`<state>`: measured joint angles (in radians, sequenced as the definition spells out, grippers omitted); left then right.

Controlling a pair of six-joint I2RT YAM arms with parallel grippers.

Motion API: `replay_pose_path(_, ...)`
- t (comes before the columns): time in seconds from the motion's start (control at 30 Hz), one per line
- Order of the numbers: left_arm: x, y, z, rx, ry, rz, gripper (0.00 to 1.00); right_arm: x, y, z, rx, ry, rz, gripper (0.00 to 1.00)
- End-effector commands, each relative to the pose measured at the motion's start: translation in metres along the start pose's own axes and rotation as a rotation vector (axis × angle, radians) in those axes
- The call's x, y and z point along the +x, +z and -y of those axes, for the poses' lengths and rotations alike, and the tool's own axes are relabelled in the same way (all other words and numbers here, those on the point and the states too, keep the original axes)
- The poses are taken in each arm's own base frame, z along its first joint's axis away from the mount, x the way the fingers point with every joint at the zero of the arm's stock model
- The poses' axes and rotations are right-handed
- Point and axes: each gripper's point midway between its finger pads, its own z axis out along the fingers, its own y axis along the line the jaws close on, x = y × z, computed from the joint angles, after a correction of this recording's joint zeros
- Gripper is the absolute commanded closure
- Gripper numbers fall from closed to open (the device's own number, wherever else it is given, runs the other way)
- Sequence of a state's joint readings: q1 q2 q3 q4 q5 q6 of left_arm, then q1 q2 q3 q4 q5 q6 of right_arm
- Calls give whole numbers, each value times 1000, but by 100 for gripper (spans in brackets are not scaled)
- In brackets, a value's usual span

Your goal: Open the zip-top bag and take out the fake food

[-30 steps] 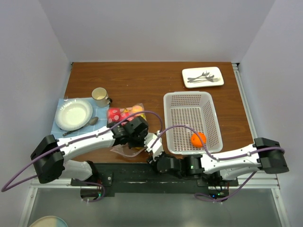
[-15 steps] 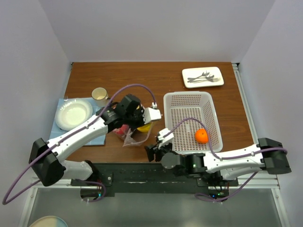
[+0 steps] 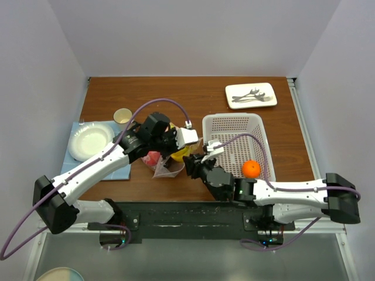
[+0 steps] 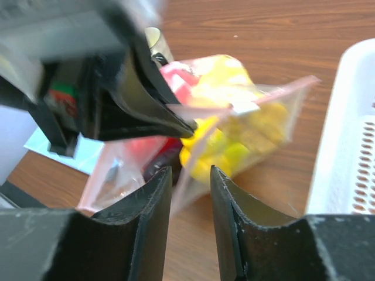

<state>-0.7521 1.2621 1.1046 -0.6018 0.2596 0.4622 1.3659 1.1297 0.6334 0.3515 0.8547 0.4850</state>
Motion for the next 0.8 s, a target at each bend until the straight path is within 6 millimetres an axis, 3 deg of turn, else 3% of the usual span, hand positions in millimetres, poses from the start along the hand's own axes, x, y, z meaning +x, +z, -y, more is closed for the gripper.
replay_pose_path(0.0, -23, -13, -2, -12, 2, 86, 100, -20, 14, -32, -63, 27, 12, 64)
replay_pose_path(0.13, -18, -11, 0, -6, 5, 74, 100, -16, 22, -49, -91, 11, -13, 66)
replay_pose_path(0.23, -18, -13, 0, -12, 7, 74, 100, -8, 25, -47, -69, -23, -43, 76)
replay_pose_path(0.27, -18, -14, -1, -16, 11, 76, 100, -4, 25, -41, -42, -43, -52, 85)
replay_pose_path(0.37, -19, -19, -5, -45, 26, 79, 100, -4, 19, -22, 23, -61, -60, 100)
replay_pose_path(0.47, -19, -25, -14, -84, 43, 72, 100, 4, 10, 1, 80, -83, -81, 100)
replay_pose_path(0.5, -18, -27, -17, -101, 51, 68, 100, -4, 4, 7, 90, -65, -64, 100)
replay_pose_path(0.57, -17, -30, -24, -123, 51, 68, 100, 5, -4, 24, 118, -69, -79, 100)
replay_pose_path(0.6, -16, -32, -28, -136, 56, 65, 100, -3, -9, 28, 115, -41, -63, 100)
replay_pose_path(0.77, -9, -41, -44, -186, 55, 50, 100, 13, -23, 51, 143, -44, -103, 100)
